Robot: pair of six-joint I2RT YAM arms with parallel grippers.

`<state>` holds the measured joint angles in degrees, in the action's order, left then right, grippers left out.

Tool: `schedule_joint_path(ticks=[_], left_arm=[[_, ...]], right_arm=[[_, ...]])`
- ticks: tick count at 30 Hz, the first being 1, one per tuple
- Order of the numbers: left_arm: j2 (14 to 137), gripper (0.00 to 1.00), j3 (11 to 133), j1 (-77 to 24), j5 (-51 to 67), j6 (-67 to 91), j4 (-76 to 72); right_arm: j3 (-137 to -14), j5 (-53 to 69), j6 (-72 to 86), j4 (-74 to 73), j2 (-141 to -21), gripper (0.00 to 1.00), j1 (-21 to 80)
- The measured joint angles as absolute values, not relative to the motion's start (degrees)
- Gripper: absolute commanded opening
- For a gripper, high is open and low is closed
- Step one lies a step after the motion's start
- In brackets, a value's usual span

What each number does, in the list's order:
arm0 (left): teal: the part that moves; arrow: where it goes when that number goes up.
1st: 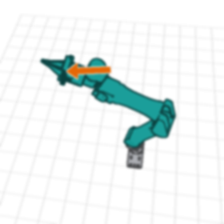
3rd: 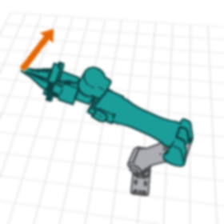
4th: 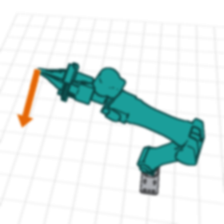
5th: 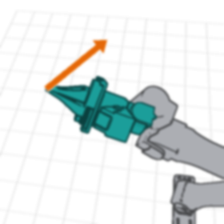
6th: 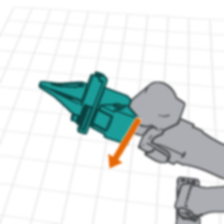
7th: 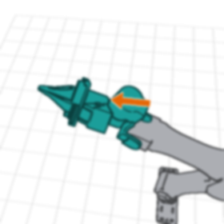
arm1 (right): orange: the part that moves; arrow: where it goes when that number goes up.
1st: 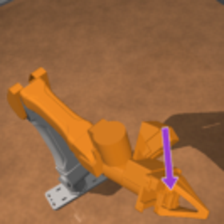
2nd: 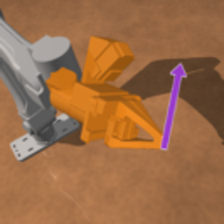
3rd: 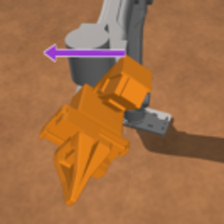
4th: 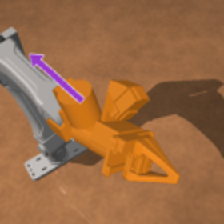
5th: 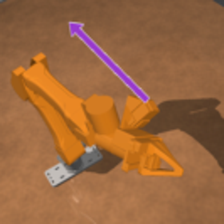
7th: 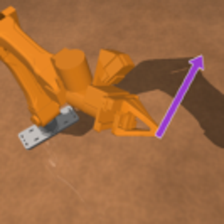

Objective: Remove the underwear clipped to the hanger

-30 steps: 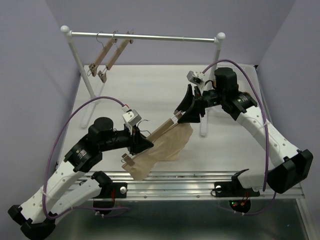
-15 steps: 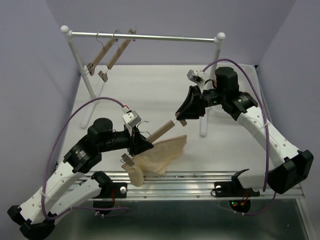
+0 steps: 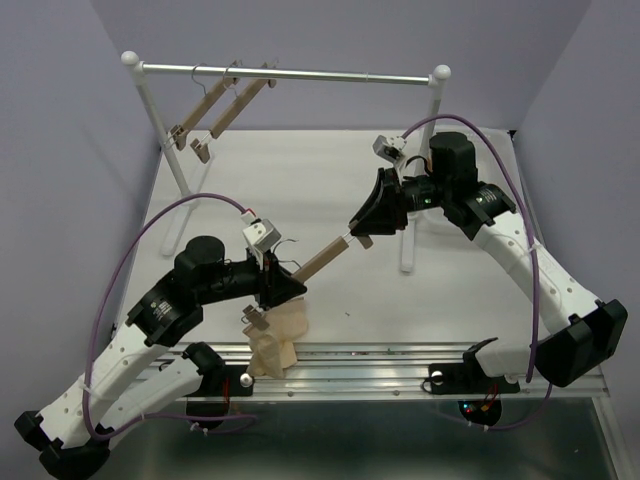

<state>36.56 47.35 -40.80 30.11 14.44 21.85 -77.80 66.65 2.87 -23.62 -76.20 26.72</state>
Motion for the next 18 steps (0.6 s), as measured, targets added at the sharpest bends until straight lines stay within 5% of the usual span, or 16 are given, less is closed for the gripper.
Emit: schedule_joint_path(ticks=[6, 7, 18], left_arm=[[36.8, 0.00, 47.6, -40.8, 27.5, 16.8, 21.4], [37.1, 0.00, 47.7, -40.8, 26.8, 17.5, 21.2], [38.5, 0.00, 48.1, -40.8, 17.2, 23.8, 16.9]], right_arm=[[-77.9, 61.2, 4.3, -22.9, -76.2, 0.83, 26.7], [-77.8, 59.9, 4.5, -22.4, -76.1, 1.00, 26.7], [-73.9, 38.9, 7.6, -19.6, -67.7, 1.00, 26.7]])
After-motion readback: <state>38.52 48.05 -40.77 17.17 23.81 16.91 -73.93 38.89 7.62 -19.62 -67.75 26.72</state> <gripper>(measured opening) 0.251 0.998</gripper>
